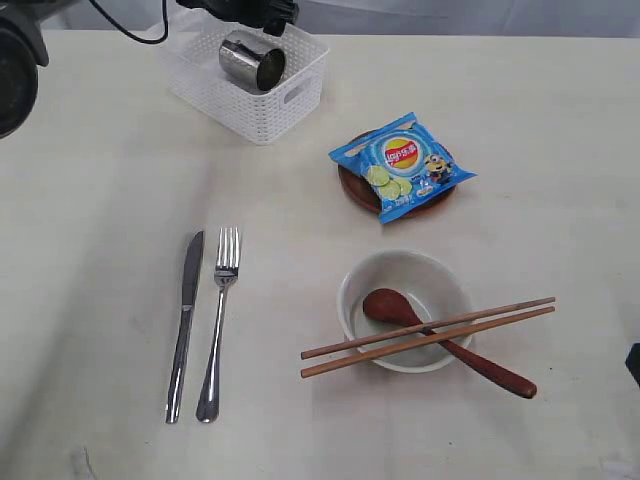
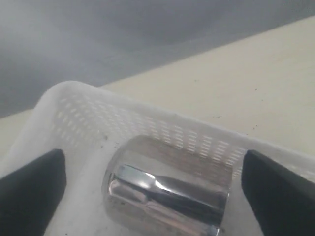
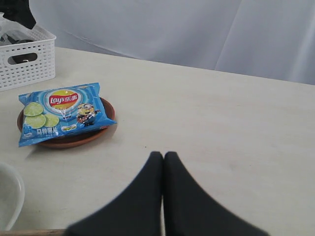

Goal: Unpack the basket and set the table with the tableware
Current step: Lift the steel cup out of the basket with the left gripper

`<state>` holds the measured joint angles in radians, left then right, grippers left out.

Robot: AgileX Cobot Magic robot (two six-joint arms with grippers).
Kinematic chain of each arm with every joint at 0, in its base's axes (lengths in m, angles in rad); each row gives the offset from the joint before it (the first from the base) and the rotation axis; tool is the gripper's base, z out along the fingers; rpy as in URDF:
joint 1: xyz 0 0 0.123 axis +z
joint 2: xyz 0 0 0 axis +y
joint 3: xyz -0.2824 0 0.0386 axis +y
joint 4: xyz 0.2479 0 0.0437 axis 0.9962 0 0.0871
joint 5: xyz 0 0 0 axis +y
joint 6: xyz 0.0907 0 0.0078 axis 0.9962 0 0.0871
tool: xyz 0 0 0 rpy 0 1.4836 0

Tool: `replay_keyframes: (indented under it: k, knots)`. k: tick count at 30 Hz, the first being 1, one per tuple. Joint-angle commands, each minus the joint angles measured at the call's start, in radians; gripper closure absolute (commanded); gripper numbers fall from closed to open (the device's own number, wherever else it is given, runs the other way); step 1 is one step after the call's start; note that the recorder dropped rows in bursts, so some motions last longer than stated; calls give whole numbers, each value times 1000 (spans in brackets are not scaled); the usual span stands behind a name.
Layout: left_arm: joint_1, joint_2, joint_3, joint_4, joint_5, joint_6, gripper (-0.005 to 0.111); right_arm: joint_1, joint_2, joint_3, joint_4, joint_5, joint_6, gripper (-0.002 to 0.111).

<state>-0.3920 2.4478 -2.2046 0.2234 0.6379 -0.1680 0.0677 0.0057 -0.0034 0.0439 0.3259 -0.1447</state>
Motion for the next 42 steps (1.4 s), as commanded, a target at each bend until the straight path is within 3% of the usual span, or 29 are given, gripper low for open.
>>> replay_keyframes:
  k: [1,5,14,20,29,42]
  knots:
    - [-1,16,-2,-5,-18,3,17,-5,-6,3,-4,-6,-1,109]
    - [-1,30,-2,-11,19,-5,1,-5,-6,3,-4,-6,-1,109]
    - [-1,34,-2,-18,25,0,1,-5,-6,3,-4,-6,-1,109]
    - [-3,77,-2,-18,-14,134,1,-5,-6,3,-4,-6,-1,109]
    - [-3,88,-2,-11,-92,141,1,-5,-6,3,-4,-6,-1,109]
    - [-1,125,-2,-18,-48,108,1,-5,-6,3,-4,-6,-1,109]
